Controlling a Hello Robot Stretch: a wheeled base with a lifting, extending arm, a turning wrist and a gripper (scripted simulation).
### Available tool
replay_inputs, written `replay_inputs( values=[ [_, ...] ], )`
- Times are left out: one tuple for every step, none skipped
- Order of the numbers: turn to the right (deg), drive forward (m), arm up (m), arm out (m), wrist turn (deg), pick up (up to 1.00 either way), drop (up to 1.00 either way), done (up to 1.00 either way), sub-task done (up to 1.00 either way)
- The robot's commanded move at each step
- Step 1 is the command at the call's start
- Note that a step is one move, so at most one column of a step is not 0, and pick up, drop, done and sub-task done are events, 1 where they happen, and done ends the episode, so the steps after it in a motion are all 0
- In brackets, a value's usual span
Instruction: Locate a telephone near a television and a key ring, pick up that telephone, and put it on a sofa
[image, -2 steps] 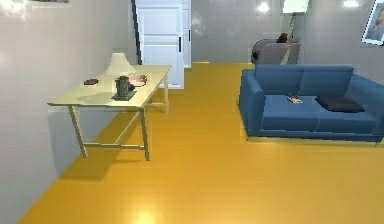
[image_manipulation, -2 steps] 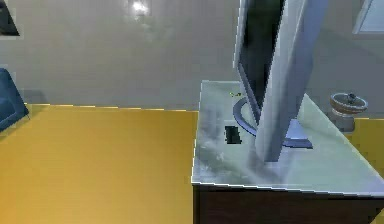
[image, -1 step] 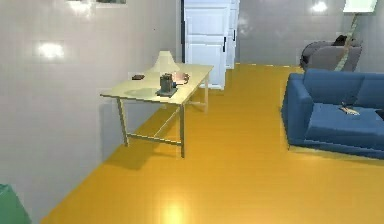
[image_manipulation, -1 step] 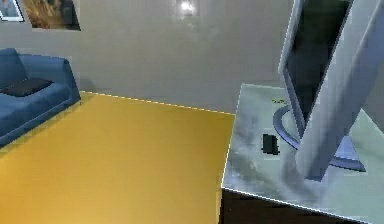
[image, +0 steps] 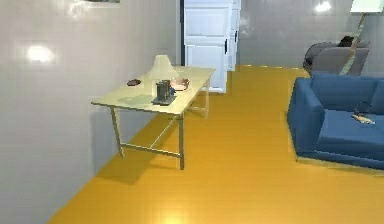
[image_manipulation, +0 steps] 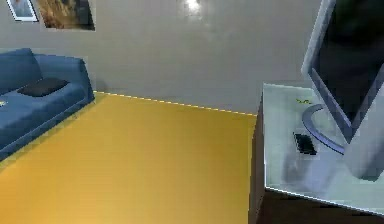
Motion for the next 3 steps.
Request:
replay_inputs(
  values=[
    [45.0,0.00,0.00,0.00,0.0,0.00,0.00,0.00,0.00],
    [24.0,0.00,0.00,0.00,0.0,0.00,0.00,0.00,0.00],
    [0.0,0.60,0.00,0.00,0.0,0.00,0.00,0.00,0.00]
  ],
)
